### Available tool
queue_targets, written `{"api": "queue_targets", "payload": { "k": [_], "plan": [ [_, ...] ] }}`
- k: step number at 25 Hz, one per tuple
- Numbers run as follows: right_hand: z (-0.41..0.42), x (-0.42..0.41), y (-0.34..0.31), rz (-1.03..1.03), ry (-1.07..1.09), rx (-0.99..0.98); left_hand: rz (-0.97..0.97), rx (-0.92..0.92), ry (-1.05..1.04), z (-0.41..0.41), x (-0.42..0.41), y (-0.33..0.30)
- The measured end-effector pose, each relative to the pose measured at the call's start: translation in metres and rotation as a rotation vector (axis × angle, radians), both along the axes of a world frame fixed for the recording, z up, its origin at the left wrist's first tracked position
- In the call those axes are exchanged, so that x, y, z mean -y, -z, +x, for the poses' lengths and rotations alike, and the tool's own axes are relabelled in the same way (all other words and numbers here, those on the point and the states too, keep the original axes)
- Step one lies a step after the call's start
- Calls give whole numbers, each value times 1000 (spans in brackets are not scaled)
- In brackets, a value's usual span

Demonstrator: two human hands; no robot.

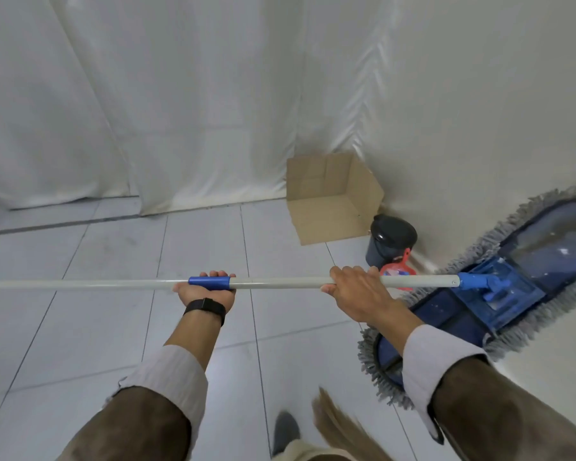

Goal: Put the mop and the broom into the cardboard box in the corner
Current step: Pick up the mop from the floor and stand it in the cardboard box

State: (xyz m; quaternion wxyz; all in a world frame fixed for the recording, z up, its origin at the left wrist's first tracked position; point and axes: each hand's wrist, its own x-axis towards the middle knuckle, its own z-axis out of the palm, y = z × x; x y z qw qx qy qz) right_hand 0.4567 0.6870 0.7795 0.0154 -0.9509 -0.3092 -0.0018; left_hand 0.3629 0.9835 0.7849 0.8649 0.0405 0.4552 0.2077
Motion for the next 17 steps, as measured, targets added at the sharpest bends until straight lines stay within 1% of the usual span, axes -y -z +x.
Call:
{"api": "queue_targets", "payload": {
  "k": [4,8,11,14,16,17],
  "plan": [
    [125,-67,-22,17,-33,-19,-3,-18,-39,117,-63,-21],
    [249,-131,-34,71,-48,-17,-7,10,-71,237,-127,-36],
    [353,-186,-33,102,-35,-15,37,69,-66,341,-184,-46],
    [472,-254,-47,175,1,50,94,155,-30,471,-254,-79],
    [561,-306,-65,231,66,97,192,247,40,573,-302,-127],
    [592,-321,-75,254,87,95,231,298,47,611,-317,-145]
  ]
}}
